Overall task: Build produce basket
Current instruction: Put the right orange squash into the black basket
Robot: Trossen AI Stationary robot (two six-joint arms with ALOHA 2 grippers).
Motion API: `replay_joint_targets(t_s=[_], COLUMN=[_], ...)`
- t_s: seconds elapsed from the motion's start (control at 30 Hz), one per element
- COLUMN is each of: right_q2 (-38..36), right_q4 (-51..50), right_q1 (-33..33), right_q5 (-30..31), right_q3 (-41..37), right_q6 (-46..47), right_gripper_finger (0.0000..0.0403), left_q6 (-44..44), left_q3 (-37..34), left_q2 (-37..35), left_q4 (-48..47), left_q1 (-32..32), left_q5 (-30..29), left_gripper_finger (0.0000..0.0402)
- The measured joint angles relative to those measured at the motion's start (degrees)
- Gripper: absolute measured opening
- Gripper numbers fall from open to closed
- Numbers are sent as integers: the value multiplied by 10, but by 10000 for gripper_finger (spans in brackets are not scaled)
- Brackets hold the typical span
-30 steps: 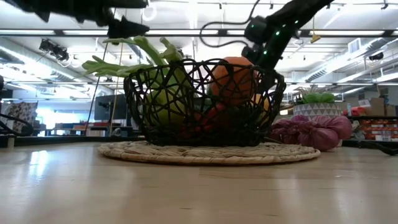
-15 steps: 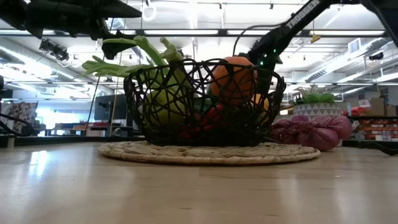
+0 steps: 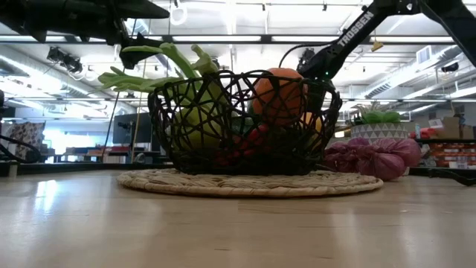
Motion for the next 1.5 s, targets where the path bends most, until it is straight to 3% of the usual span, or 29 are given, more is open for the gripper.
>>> replay_joint_targets(t_s=[0.87,1.1,1.3,1.5], right_q2=[-10,-45,-80,-163], right_q4=[-21,-28,-55,-88], right_q1=[-1,-1,-1,18], right_q5=[2,2,-17,-33], right_q3=[-6,-6,-6,16], right_q6=[-23,-23,-23,-1], right_gripper_finger=[331,277,279,279], left_q6=[0,1,1,1], left_q3=[0,0,0,0], left_q2=[0,0,0,0], left_q4=[0,4,9,10], left_q1=[0,0,0,0], left_q5=[-6,-9,-9,-9], left_gripper_finger=[355,355,355,355])
